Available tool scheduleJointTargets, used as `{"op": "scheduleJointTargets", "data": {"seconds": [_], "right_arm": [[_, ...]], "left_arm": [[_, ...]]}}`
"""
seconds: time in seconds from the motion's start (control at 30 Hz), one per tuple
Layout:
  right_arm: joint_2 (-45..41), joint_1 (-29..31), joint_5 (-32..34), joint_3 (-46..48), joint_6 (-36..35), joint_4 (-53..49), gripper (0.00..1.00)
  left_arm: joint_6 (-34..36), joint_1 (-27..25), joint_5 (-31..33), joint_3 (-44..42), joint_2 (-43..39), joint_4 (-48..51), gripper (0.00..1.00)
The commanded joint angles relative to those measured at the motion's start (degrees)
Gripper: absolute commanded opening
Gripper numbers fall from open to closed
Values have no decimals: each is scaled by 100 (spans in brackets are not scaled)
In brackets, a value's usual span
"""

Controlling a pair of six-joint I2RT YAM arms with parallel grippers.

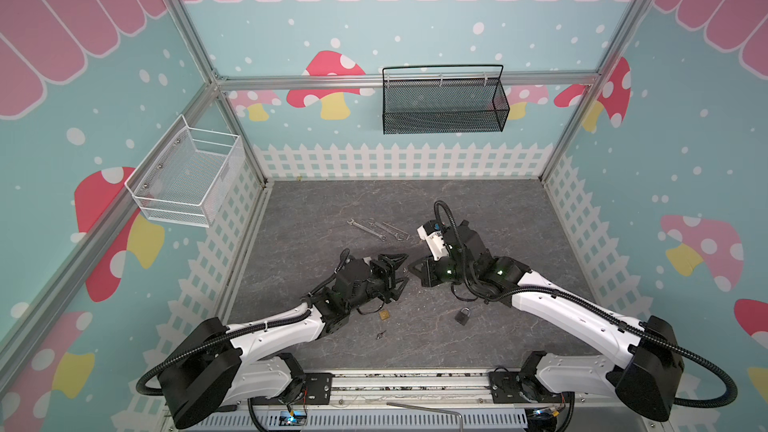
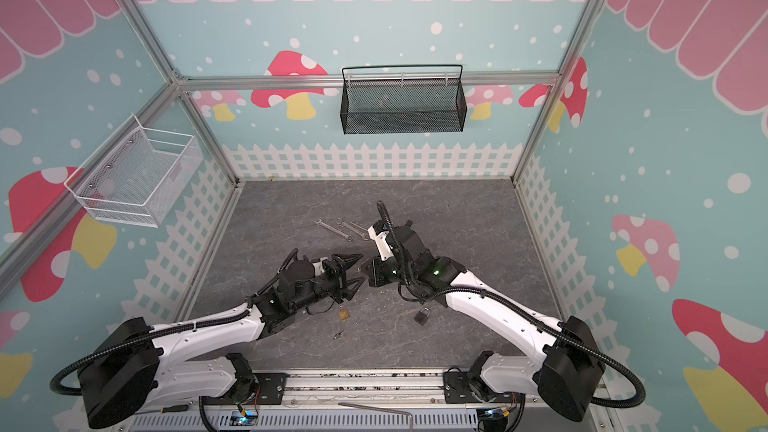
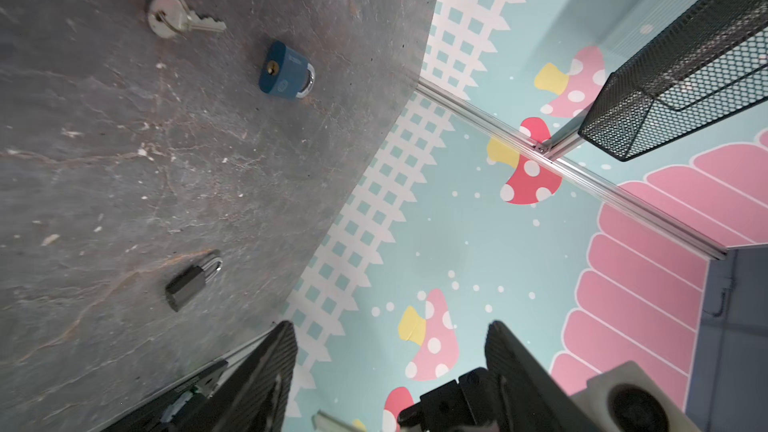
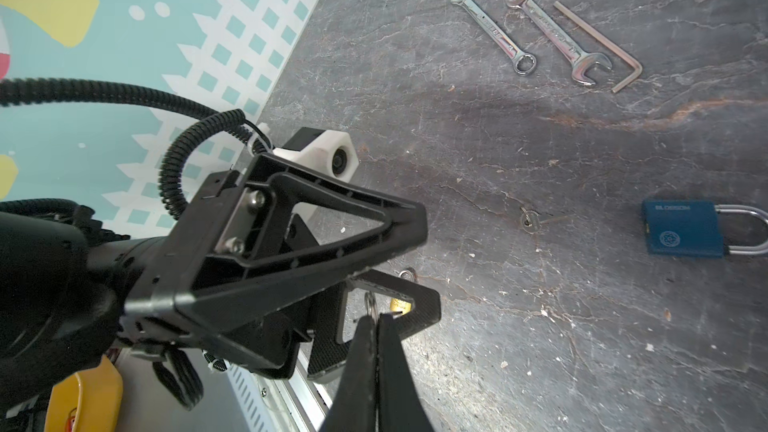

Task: Unlock with the key
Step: 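Lift the silver key with the right gripper while the left gripper rises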

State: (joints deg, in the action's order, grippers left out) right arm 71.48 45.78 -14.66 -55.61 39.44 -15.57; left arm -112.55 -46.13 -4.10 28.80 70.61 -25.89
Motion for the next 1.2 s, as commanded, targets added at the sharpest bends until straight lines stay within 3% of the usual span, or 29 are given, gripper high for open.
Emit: {"op": "scheduleJointTargets", "data": {"seconds": [0.0,0.63,1.17], "right_arm": [[-116,-16,-170,108,79,252,0],[-459,-43,-21,281,211,179,0],[-554,-65,-82,258,200,176,0]], "left_arm": [[-487,-54,297,86,25,-469,69],[-513,-138,793,-93,-392,-89,28],[-339,-168,880,29,-566,136,1]]}}
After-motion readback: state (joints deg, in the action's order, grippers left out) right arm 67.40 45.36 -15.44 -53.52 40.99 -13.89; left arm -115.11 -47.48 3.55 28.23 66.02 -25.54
